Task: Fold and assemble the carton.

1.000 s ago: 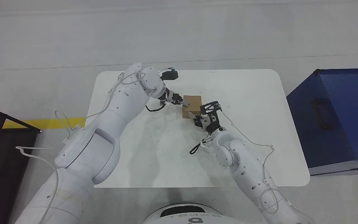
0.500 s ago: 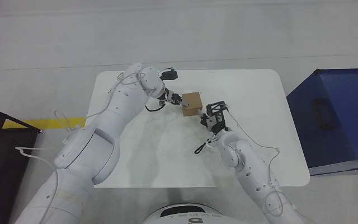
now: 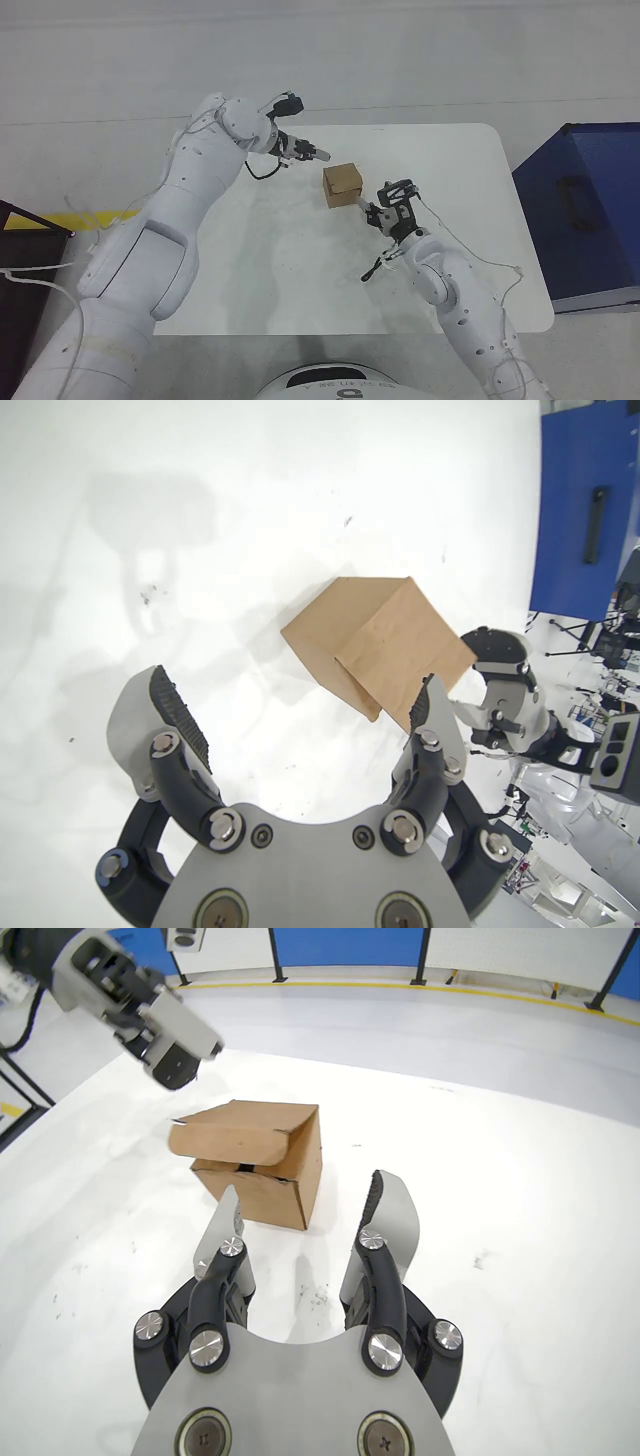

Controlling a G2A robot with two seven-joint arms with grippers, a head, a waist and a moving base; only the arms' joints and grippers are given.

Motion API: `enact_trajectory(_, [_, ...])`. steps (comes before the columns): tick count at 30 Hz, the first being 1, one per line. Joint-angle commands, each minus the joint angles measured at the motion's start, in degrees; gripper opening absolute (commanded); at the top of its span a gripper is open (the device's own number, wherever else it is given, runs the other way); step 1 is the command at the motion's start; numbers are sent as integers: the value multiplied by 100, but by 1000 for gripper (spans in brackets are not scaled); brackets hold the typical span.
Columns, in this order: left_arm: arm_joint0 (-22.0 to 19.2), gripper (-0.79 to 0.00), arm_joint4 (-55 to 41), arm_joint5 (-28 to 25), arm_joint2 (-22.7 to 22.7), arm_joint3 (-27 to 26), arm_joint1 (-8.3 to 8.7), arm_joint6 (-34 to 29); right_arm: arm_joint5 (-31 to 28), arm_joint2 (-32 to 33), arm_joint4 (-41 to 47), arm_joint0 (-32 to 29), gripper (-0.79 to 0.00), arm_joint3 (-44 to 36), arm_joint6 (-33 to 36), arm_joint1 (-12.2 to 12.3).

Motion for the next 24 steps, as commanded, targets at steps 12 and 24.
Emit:
enact_trajectory(12, [1159, 0, -370, -438, -1975, -1120, 1302, -198, -1161, 199, 540, 1224, -95, -695, 3663, 156])
enact_trajectory(24, [2534, 0, -823, -41, -3050, -2638, 1759, -431, -535, -1495, -185, 2988, -71, 45, 5656, -89])
